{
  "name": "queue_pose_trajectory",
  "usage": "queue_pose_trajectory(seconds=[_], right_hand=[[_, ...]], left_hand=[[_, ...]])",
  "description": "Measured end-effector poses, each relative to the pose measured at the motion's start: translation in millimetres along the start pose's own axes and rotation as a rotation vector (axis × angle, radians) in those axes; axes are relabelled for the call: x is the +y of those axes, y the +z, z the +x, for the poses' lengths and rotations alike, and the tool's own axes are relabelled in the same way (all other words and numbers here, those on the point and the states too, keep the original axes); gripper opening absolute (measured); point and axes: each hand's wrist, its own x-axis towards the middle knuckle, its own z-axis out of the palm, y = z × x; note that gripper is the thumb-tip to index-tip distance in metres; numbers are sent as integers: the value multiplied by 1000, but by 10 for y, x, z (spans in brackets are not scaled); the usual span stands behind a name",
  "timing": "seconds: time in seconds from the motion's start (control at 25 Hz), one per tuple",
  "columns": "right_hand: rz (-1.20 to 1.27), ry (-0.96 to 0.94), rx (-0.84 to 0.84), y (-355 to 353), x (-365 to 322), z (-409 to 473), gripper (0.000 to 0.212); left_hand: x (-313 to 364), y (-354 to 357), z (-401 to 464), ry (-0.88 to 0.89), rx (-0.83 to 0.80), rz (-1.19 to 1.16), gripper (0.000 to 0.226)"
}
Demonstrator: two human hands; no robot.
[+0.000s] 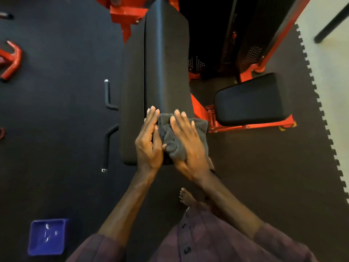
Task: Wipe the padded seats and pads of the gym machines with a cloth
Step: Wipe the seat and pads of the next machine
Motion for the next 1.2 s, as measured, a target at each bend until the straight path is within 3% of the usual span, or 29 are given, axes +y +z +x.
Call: queue_pose_trajectory(seconds=[0.16,0.36,0.48,0.6,0.68,0.8,1.0,1.12,1.2], right_hand=[[159,249,166,-113,169,-16,76],[106,73,88,-21,-176,-95,74],[97,169,115,-115,-5,302,77],[165,281,147,-71,-4,44,69],[192,178,85,-33,-151,-177,67],[133,96,33,-135,-166,202,71],[187,276,103,-212,115,537,70],[209,126,0,-153,28,372,66],[191,75,-15,-172,44,794,63]], left_hand=[[38,2,-17,-28,-20,1,43],[10,-24,-13,-59,-60,-5,47],[16,-29,-12,-61,-84,13,47],[38,-37,-16,-54,-135,48,49],[72,-38,11,-72,-154,63,52],[97,-64,36,-84,-168,62,54],[62,-46,100,-77,-221,89,54],[90,12,250,-115,-196,84,57],[53,54,381,-136,-167,53,56]])
